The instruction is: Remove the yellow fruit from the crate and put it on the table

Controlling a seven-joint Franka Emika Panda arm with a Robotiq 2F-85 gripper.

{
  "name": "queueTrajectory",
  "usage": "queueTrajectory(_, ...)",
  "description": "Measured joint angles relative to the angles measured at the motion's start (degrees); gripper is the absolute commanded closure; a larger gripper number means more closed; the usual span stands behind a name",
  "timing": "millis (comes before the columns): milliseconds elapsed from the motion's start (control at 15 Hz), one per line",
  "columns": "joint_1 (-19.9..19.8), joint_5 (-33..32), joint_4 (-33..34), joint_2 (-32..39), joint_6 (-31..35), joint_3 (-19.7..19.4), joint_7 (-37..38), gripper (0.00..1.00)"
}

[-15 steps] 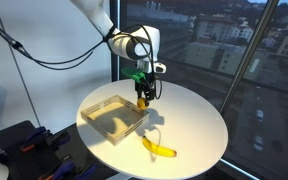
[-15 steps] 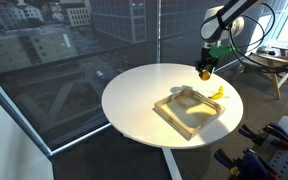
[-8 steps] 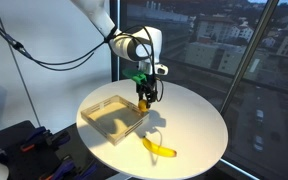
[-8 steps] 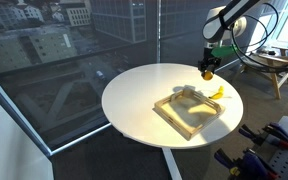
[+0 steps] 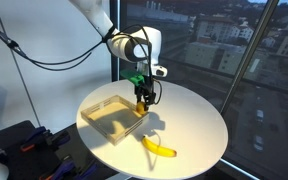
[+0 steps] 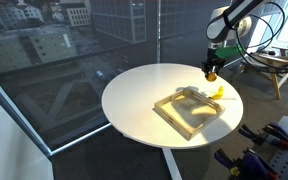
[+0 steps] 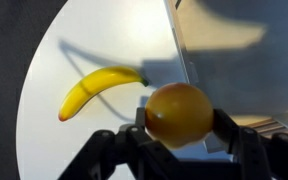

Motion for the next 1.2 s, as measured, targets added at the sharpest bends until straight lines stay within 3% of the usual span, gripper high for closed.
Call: queueTrajectory(1200,-1.11,0.0,-6.68,-0.83,7.18,-0.9,-0.07,0.57)
